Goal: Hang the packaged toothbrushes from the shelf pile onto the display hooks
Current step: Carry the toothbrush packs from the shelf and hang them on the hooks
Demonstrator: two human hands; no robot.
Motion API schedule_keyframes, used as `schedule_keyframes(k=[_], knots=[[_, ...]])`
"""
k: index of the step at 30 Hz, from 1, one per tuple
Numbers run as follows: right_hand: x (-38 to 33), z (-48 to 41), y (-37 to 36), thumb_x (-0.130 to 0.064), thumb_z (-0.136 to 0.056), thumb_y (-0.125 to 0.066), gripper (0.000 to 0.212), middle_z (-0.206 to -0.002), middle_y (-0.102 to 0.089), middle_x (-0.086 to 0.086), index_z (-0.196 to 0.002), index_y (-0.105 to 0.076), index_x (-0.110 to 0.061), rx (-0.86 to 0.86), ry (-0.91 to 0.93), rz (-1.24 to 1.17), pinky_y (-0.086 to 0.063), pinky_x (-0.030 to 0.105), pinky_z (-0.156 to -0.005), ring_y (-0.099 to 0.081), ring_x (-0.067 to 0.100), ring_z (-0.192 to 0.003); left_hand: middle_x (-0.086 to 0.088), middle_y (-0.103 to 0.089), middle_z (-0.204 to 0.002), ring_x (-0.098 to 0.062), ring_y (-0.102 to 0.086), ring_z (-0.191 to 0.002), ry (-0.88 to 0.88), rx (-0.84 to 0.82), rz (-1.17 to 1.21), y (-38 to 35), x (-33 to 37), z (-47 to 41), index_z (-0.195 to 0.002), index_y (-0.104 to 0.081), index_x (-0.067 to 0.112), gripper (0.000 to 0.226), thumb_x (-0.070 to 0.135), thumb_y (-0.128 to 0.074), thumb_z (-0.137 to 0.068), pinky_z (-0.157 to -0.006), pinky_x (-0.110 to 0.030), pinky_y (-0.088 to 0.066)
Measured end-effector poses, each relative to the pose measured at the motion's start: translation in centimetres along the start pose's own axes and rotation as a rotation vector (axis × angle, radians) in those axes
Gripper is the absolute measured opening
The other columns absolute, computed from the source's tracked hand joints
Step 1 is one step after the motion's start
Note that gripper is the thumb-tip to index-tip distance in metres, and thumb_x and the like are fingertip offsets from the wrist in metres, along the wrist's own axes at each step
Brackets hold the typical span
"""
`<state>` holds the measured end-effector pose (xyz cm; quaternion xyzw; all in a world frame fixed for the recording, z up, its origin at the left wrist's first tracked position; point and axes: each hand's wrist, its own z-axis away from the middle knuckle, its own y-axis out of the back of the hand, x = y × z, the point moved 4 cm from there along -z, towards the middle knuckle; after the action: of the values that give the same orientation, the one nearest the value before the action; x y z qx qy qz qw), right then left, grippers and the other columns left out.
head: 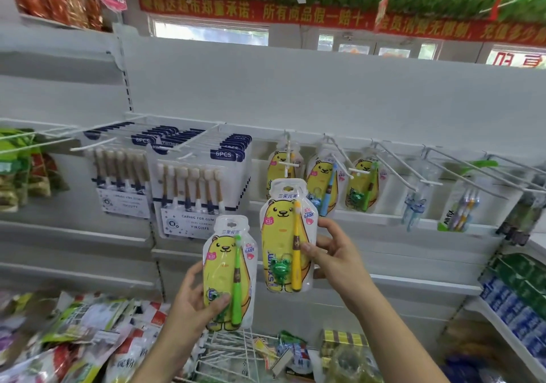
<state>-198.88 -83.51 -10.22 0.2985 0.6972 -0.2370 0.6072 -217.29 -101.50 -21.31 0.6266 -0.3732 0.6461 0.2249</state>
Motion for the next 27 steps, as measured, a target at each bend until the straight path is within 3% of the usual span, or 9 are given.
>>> schedule_keyframes(k=[3,5,7,11,15,21,27], knots=[[-0.2,-0.6,-1.0,-0.004,-0.097,-0.06,0.033,-0.099,-0.078,0.01,-0.124,-0.053,-0.022,-0.031,0.008,-0.006,-0.06,0.035,-0.058,-0.076,0.026,-0.088,-0.004,-0.077,-0.114,-0.022,-0.075,-0.099,-0.017,0.025,0.019,0.7,0.1,0.2,-0.129,-0.05,0.033,0.085,0.015,-0.096,-0.06,-0.073,-0.03,-0.063],[-0.2,-1.0,-1.1,-0.005,-0.097,-0.061,0.033,-0.099,-0.078,0.01,-0.125,-0.052,-0.021,-0.025,0.019,-0.002,-0.061,0.039,-0.06,-0.076,0.027,-0.089,-0.004,-0.076,-0.117,-0.024,-0.075,-0.102,-0.017,0.015,0.02,1.0,0.3,0.3,-0.13,-0.05,0.032,0.107,0.036,-0.104,-0.038,-0.077,-0.034,-0.063],[-0.4,-1.2,-1.1,-0.004,-0.098,-0.06,0.032,-0.098,-0.078,0.01,-0.124,-0.052,-0.021,-0.011,0.032,-0.003,-0.063,0.045,-0.064,-0.076,0.028,-0.089,-0.004,-0.076,-0.117,-0.026,-0.074,-0.103,-0.018,0.017,0.025,1.2,0.3,0.4,-0.131,-0.049,0.032,0.118,0.045,-0.103,-0.027,-0.078,-0.038,-0.064],[-0.9,-1.2,-1.0,-0.001,-0.097,-0.059,0.031,-0.094,-0.079,0.008,-0.119,-0.054,-0.023,0.004,0.061,-0.034,-0.062,0.039,-0.06,-0.077,0.024,-0.083,-0.008,-0.076,-0.117,-0.029,-0.074,-0.103,-0.013,0.017,0.013,1.3,0.2,0.4,-0.134,-0.048,0.029,0.121,0.045,-0.104,-0.027,-0.074,-0.043,-0.064],[-1.1,-1.8,-1.1,-0.004,-0.098,-0.06,0.03,-0.095,-0.079,0.006,-0.12,-0.053,-0.023,0.027,0.061,-0.001,-0.063,0.048,-0.067,-0.077,0.025,-0.086,-0.007,-0.077,-0.115,-0.027,-0.075,-0.101,-0.001,0.018,0.018,0.8,0.1,0.5,-0.13,-0.049,0.033,0.119,0.046,-0.103,-0.024,-0.072,-0.037,-0.064],[-1.3,-3.5,-1.1,-0.005,-0.097,-0.061,0.027,-0.095,-0.079,0.003,-0.113,-0.055,-0.025,0.081,0.068,-0.01,-0.061,0.035,-0.058,-0.077,0.02,-0.084,-0.006,-0.075,-0.12,-0.027,-0.073,-0.108,0.01,0.007,0.027,0.4,-0.1,0.5,-0.135,-0.046,0.035,0.121,0.047,-0.103,-0.029,-0.083,-0.044,-0.062],[0.1,-7.6,-1.3,-0.007,-0.098,-0.061,0.022,-0.101,-0.078,0.004,-0.107,-0.057,-0.027,0.144,0.034,0.008,-0.063,0.044,-0.068,-0.076,0.023,-0.091,-0.008,-0.076,-0.117,-0.027,-0.073,-0.108,0.001,0.014,0.024,0.4,-0.5,0.6,-0.134,-0.046,0.032,0.112,0.04,-0.104,-0.038,-0.082,-0.04,-0.063]])
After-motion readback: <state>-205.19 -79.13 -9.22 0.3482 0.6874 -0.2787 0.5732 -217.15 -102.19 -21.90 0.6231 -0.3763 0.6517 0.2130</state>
